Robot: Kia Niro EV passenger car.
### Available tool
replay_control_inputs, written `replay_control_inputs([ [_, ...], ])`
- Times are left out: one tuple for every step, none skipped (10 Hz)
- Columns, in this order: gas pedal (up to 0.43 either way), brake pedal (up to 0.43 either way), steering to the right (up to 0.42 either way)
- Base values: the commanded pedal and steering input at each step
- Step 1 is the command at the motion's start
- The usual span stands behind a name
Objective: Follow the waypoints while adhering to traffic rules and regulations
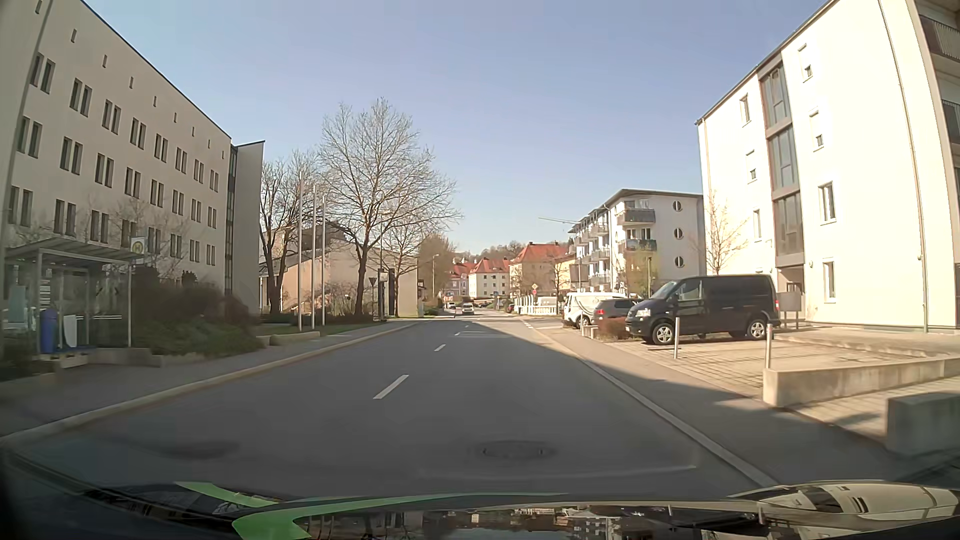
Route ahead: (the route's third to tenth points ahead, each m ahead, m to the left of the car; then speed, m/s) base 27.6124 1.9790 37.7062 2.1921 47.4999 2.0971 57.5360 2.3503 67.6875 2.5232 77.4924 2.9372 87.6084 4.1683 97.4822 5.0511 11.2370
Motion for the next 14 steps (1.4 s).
replay_control_inputs([
  [0.098, 0.0, -0.002],
  [0.098, 0.0, -0.002],
  [0.098, 0.0, -0.002],
  [0.098, 0.0, -0.002],
  [0.098, 0.0, -0.001],
  [0.098, 0.0, -0.002],
  [0.098, 0.0, -0.001],
  [0.098, 0.0, -0.001],
  [0.098, 0.0, -0.001],
  [0.098, 0.0, -0.002],
  [0.098, 0.0, -0.001],
  [0.098, 0.0, -0.001],
  [0.098, 0.0, -0.001],
  [0.098, 0.0, -0.001],
])
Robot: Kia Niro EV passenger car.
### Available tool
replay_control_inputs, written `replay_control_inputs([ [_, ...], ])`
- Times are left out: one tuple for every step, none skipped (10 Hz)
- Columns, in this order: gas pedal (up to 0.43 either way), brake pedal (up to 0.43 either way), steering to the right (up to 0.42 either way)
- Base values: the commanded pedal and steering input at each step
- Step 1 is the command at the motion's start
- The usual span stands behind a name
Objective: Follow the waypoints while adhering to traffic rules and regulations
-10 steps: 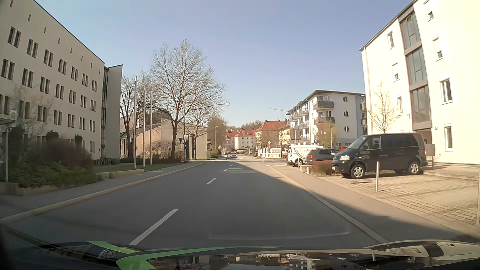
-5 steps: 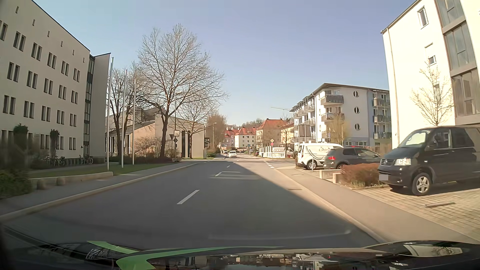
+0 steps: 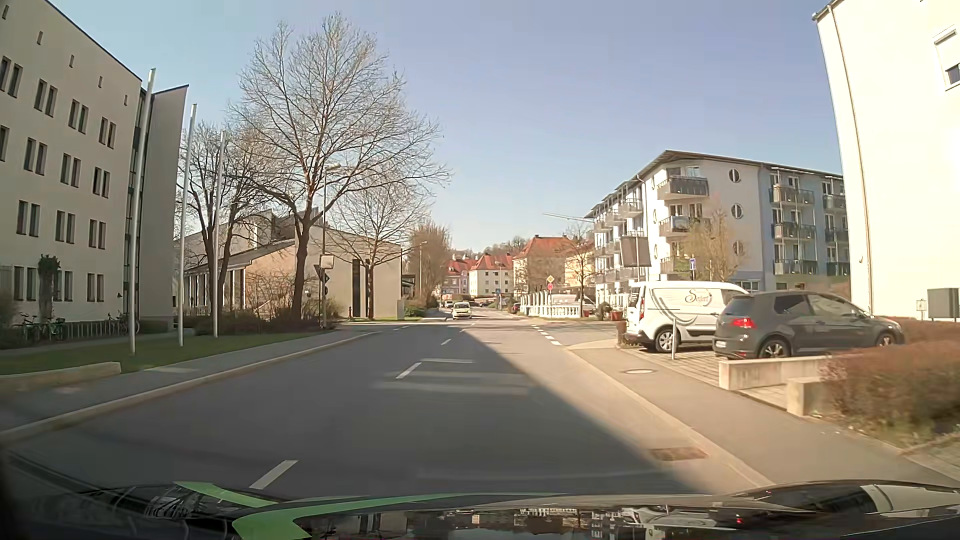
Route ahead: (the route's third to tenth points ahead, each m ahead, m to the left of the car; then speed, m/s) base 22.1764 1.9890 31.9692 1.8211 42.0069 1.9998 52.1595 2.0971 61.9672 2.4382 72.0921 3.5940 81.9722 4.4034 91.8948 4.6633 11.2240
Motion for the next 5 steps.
replay_control_inputs([
  [0.098, 0.0, -0.001],
  [0.098, 0.0, -0.001],
  [0.098, 0.0, -0.001],
  [0.11, 0.0, -0.001],
  [0.11, 0.0, -0.001],
])
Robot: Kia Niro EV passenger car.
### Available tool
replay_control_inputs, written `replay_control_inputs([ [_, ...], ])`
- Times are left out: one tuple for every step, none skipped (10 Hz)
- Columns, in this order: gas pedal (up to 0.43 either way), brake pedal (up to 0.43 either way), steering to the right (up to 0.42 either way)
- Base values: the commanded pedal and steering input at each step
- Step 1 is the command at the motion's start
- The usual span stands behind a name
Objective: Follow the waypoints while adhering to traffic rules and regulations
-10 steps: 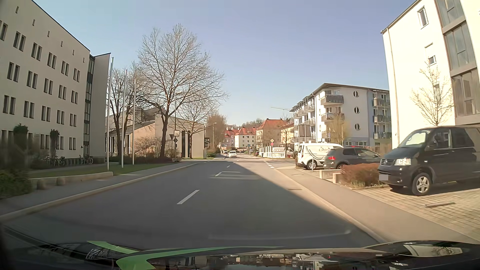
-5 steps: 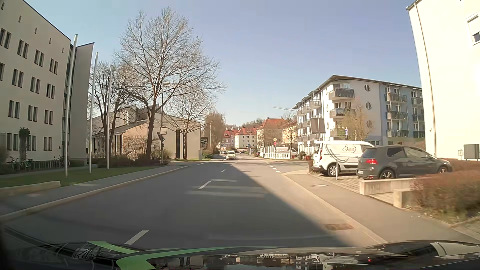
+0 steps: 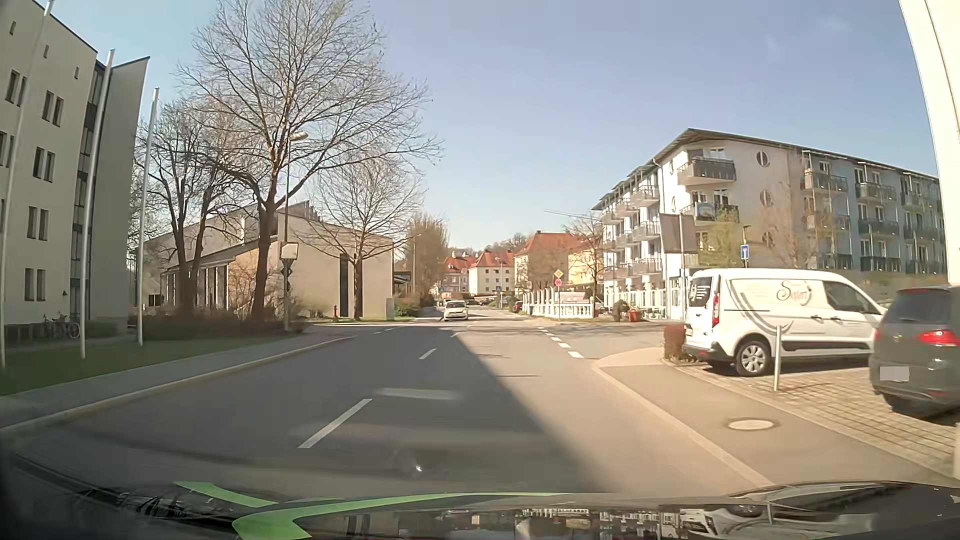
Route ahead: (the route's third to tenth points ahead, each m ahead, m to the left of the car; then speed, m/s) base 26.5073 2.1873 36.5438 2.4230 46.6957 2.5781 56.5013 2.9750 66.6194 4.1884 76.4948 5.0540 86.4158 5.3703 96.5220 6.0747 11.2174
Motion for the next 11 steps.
replay_control_inputs([
  [0.11, 0.0, -0.001],
  [0.11, 0.0, -0.001],
  [0.11, 0.0, -0.001],
  [0.11, 0.0, -0.001],
  [0.11, 0.0, -0.001],
  [0.11, 0.0, -0.001],
  [0.11, 0.0, -0.001],
  [0.11, 0.0, -0.001],
  [0.11, 0.0, -0.001],
  [0.0, 0.0, -0.001],
  [0.0, 0.0, 0.0],
])
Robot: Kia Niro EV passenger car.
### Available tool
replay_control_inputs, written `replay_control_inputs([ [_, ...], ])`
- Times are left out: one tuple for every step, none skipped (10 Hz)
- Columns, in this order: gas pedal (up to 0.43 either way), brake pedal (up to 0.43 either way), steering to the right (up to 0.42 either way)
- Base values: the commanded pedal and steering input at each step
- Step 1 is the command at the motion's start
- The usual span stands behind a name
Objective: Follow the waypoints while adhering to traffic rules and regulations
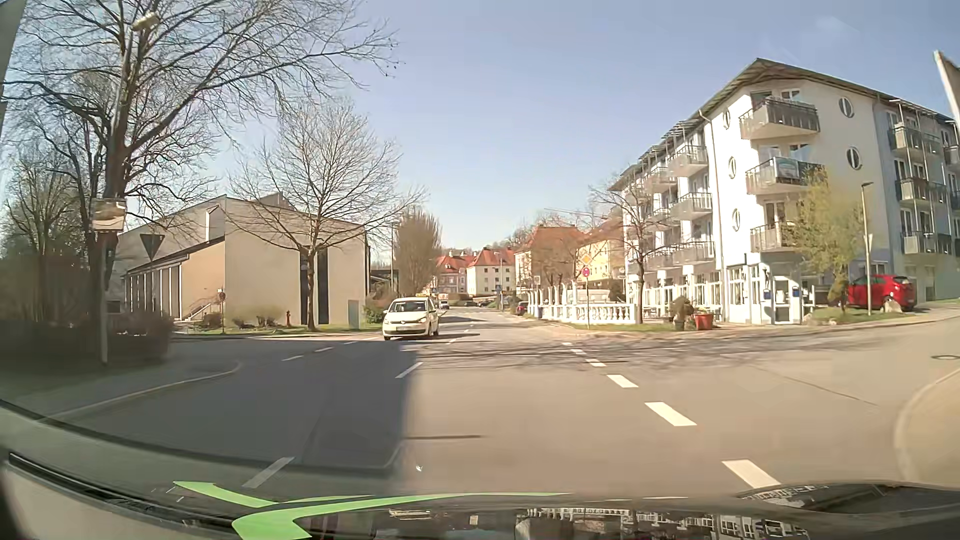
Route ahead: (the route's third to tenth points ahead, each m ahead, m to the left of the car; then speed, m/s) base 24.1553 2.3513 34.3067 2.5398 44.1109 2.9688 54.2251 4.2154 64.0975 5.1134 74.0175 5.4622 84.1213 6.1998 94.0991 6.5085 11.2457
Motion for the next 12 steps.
replay_control_inputs([
  [0.138, 0.0, -0.001],
  [0.157, 0.0, -0.001],
  [0.157, 0.0, -0.001],
  [0.157, 0.0, -0.001],
  [0.157, 0.0, -0.001],
  [0.157, 0.0, -0.001],
  [0.157, 0.0, -0.001],
  [0.157, 0.0, -0.001],
  [0.157, 0.0, -0.002],
  [0.157, 0.0, -0.002],
  [0.15, 0.0, -0.005],
  [0.15, 0.0, -0.006],
])
